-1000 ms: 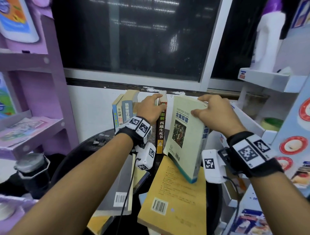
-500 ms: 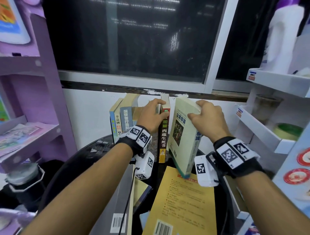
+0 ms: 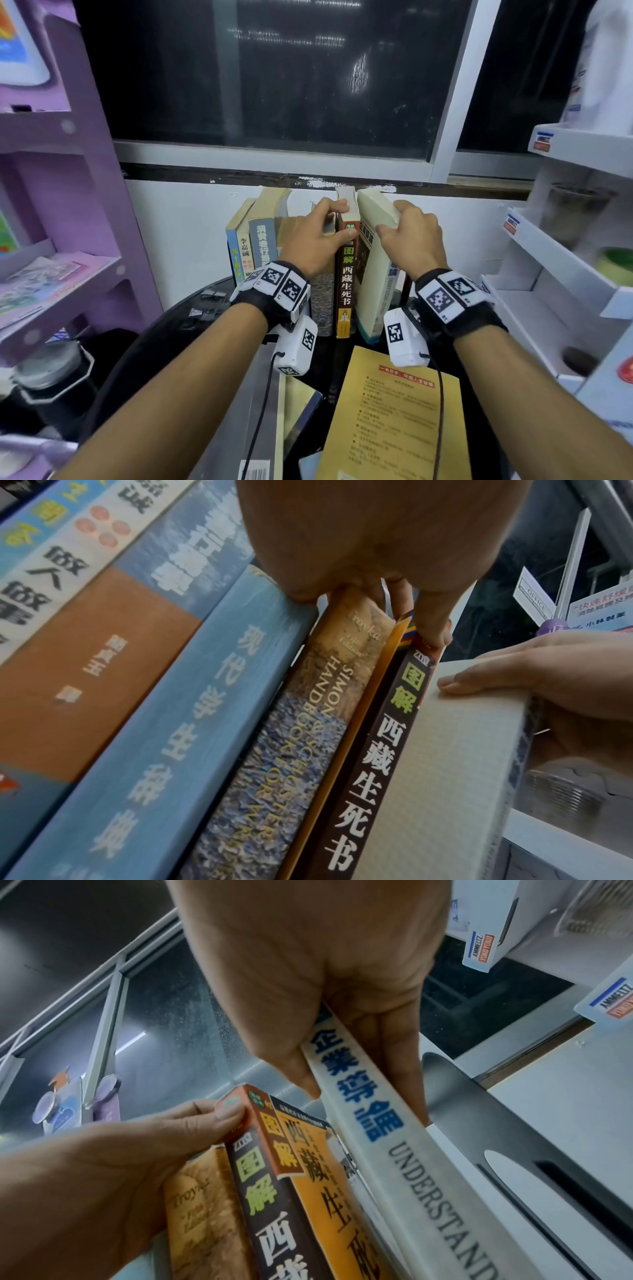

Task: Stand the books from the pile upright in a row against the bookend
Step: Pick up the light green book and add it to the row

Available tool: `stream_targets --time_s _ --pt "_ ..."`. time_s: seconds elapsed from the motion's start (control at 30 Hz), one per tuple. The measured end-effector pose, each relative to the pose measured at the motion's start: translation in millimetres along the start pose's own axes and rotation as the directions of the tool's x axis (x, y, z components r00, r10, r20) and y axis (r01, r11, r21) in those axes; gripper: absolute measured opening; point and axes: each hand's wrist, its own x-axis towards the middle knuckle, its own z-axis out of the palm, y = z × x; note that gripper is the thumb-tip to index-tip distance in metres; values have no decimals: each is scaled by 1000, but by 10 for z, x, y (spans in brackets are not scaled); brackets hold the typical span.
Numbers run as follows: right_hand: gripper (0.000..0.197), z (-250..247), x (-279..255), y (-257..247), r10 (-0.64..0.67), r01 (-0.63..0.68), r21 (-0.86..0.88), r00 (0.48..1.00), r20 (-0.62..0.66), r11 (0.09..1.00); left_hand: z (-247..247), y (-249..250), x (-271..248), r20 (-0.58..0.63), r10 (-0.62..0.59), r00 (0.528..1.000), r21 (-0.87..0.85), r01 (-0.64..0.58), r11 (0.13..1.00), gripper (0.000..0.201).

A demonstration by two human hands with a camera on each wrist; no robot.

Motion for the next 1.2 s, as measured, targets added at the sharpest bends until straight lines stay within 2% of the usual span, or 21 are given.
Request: stream_targets --time_s 0.4,0.57,0.67,0.87,1.0,1.2 --pt "30 266 75 -6 -40 39 46 999 24 998 -9 -100 32 13 67 998 34 -67 997 32" --pt "45 251 71 28 -35 23 158 997 72 987 -4 -133 41 11 77 997 86 -77 993 34" --pt "52 227 74 74 -67 35 200 985 157 979 -13 -122 36 4 76 997 93 -76 993 35" --pt "93 94 41 221 -153 88 189 920 361 978 -14 -75 11 -3 69 998 112 -69 991 35" --pt "108 193 -8 288 -171 112 188 925 339 976 -13 -60 0 -3 67 998 127 -66 990 34" --pt "104 181 -86 217 -201 104 302 929 310 948 -10 -70 4 -2 61 998 105 -61 993 32"
